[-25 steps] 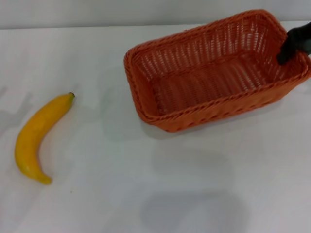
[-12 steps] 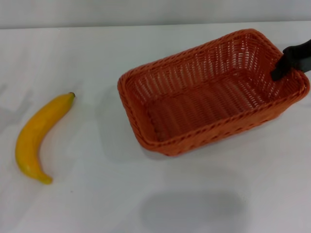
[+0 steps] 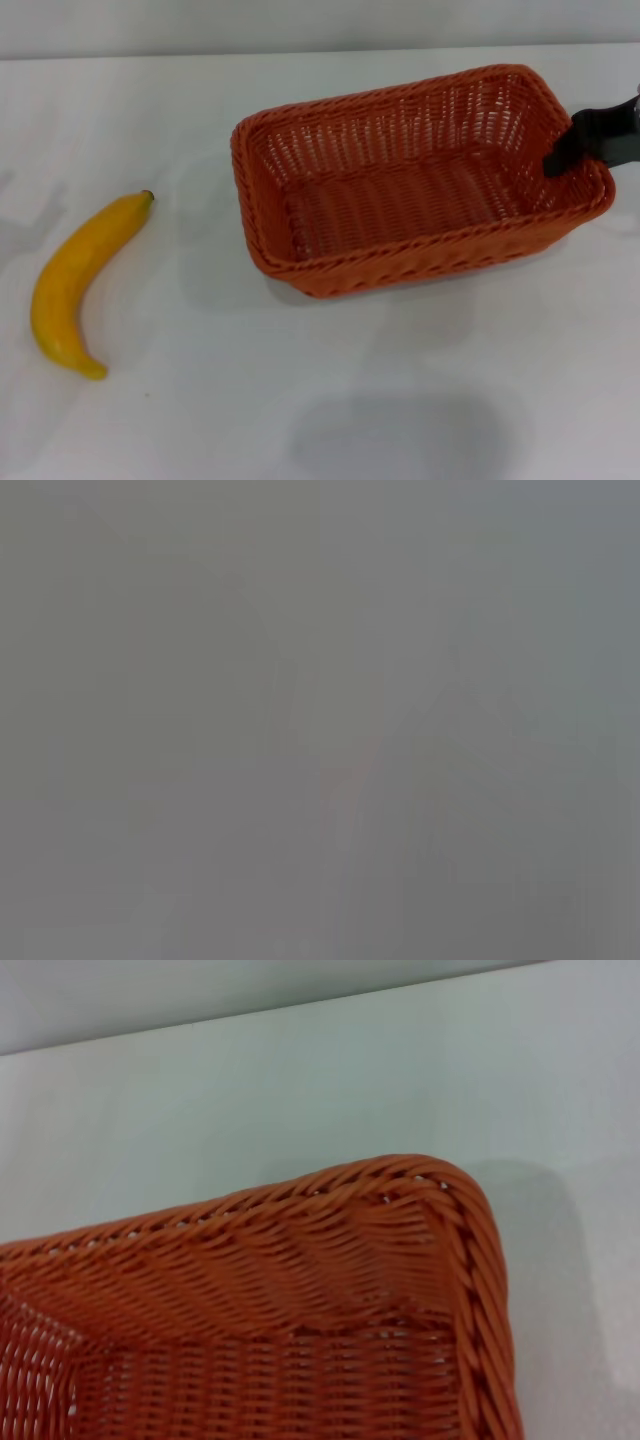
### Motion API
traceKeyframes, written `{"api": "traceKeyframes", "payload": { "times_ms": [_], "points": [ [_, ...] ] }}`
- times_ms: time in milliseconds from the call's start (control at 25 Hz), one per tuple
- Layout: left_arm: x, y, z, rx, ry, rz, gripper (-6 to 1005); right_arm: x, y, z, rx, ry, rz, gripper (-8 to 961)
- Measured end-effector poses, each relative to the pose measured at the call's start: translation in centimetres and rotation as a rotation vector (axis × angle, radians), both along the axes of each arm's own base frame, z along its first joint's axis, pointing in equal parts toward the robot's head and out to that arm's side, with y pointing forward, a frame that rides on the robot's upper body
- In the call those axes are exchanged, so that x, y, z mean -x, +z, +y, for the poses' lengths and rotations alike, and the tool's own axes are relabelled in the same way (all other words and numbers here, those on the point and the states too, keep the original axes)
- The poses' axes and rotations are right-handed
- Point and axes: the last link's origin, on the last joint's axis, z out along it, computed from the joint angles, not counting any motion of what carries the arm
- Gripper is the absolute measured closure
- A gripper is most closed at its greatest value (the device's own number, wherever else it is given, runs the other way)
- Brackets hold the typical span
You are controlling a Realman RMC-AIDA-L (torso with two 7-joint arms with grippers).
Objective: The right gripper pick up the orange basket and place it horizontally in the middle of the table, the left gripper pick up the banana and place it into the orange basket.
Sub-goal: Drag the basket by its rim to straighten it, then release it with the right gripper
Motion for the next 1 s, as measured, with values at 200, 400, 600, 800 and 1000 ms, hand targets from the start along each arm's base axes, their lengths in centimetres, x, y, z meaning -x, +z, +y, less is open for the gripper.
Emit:
{"api": "traceKeyframes", "payload": {
  "times_ms": [200,400,600,800,1000],
  "points": [
    [0.2,0.0,0.1,0.001,0.013,0.001,196,0.2,-0.1,-0.3,-0.008,0.022,0.027,773],
    [0.1,0.0,0.2,0.001,0.014,0.002,197,0.0,-0.3,-0.9,-0.035,0.061,0.024,766],
    [0.0,0.0,0.4,0.002,0.009,0.004,197,-0.7,0.0,-1.3,-0.067,0.059,0.040,760],
    [0.0,0.0,0.5,0.007,0.007,0.010,197,-1.3,0.2,-1.8,-0.078,0.046,0.053,754],
    [0.0,0.0,0.5,0.008,0.006,0.012,197,-1.6,-0.1,-2.0,-0.064,0.038,0.059,747]
  ]
}}
